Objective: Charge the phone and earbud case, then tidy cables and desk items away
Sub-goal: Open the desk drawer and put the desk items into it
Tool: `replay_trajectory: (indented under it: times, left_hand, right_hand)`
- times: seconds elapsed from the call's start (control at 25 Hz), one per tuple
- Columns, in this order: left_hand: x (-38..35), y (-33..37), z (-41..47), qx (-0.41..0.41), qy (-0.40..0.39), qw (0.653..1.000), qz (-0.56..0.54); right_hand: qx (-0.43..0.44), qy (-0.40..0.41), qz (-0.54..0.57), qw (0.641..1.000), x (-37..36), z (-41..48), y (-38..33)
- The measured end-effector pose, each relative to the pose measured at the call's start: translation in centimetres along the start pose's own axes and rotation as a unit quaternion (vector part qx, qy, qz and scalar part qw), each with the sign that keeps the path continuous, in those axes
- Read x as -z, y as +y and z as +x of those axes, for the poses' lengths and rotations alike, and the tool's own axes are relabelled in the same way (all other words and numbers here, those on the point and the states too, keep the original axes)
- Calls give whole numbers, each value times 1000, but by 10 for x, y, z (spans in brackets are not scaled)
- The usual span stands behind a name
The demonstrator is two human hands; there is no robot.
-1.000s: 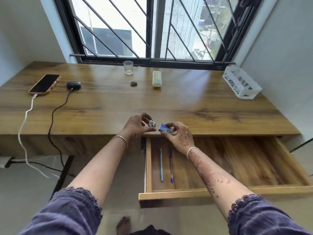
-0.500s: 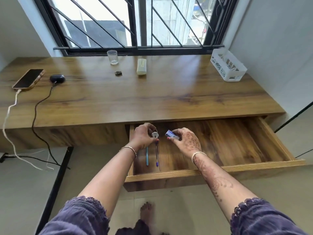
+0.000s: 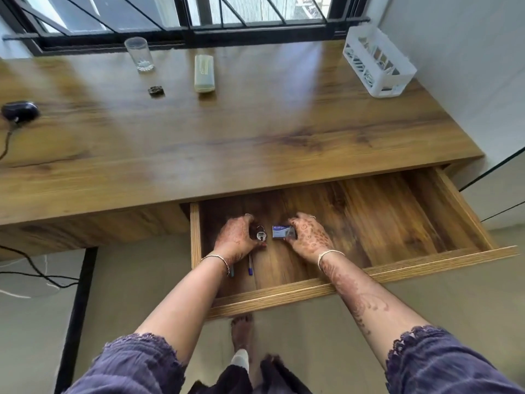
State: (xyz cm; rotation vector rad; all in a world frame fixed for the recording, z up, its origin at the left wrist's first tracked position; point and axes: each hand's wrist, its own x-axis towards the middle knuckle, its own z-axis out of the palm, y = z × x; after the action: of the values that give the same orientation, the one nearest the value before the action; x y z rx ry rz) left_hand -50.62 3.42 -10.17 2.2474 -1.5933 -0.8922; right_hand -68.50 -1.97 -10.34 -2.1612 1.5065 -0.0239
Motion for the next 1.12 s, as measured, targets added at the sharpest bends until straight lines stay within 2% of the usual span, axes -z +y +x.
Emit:
replay_trajectory:
  times: [0.2, 0.48, 0.64, 0.88, 1.12]
  left_hand:
    - [-9, -2, -1, -16, 13, 998, 60]
    - [-9, 0, -4, -11, 15, 997, 69]
    - [-4, 1, -11, -5, 16, 998, 52]
    - [31, 17, -30, -84, 114, 990, 7]
    - [100, 26, -33, -97, 202, 973, -49]
  right_hand:
    - [0, -10, -8, 1000, -7, 3, 0]
    - [9, -9, -26, 1000, -8, -1, 2]
    - [20, 36, -26, 999, -1, -7, -3]
    - [83, 156, -6, 984, 31, -15, -29]
    - [150, 203, -16, 967, 62, 4, -86]
